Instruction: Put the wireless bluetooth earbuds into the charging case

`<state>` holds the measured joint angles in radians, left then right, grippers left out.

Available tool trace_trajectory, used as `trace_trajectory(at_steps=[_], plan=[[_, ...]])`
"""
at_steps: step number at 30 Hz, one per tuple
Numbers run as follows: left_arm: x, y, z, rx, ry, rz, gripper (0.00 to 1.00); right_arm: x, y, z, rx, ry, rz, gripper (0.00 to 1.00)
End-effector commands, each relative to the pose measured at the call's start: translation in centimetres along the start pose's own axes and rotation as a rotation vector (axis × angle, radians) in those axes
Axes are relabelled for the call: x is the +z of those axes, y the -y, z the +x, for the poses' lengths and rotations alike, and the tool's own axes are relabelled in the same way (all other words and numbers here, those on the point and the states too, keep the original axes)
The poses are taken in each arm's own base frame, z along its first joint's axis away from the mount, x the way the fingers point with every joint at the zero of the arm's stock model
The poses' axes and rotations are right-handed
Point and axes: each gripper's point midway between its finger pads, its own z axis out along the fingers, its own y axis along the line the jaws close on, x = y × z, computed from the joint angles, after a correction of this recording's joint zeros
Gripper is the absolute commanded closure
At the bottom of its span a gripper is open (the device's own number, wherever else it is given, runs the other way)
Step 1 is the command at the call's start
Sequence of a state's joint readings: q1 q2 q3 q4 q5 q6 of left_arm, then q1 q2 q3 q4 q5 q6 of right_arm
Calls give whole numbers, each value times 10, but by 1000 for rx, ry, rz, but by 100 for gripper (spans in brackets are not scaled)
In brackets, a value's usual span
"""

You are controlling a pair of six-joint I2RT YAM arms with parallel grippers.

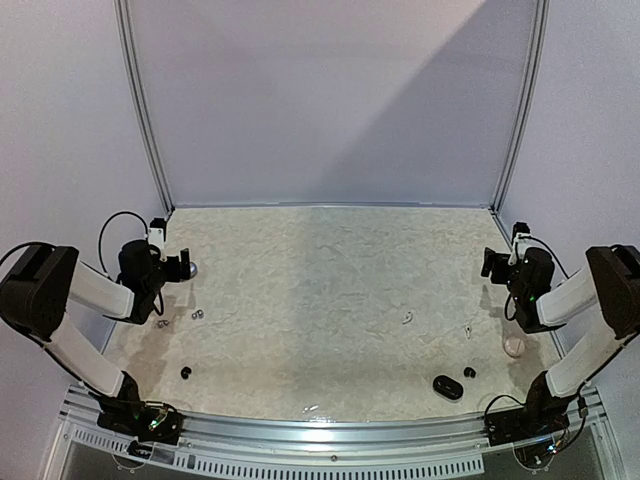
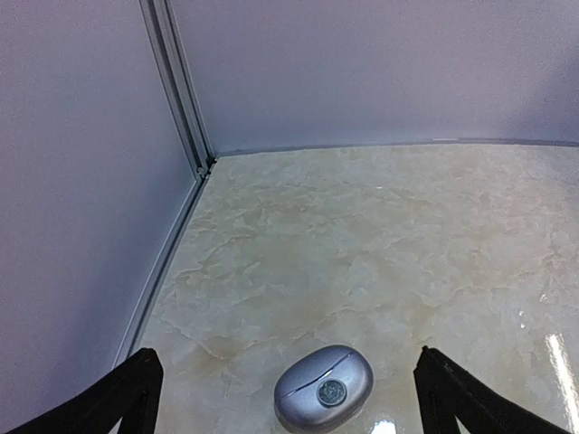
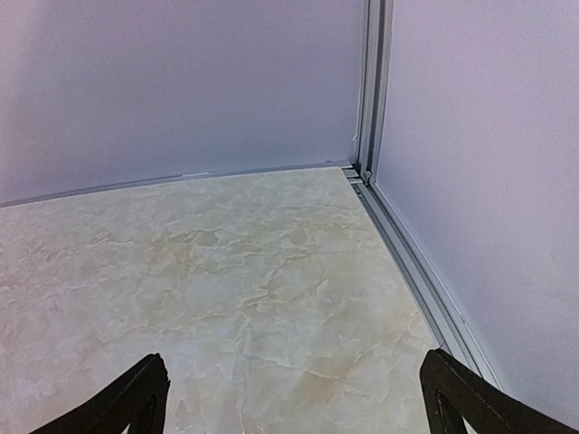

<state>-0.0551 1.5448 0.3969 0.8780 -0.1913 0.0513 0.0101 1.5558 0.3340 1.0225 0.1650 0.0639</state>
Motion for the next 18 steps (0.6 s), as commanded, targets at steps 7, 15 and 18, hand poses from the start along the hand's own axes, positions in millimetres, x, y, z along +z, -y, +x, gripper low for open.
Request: trace_trajectory(at_steps=[7,15,18], plan=[[1,0,-5,-3,20,0,1,-28,7,-74,201,39,32,1],[-1,0,-75,170,-146,67,1,-63,-56,-129,428,112,-386,1],[10,-11,-75,260,-303,49,1,-63,-72,-141,515,93,-466,1]])
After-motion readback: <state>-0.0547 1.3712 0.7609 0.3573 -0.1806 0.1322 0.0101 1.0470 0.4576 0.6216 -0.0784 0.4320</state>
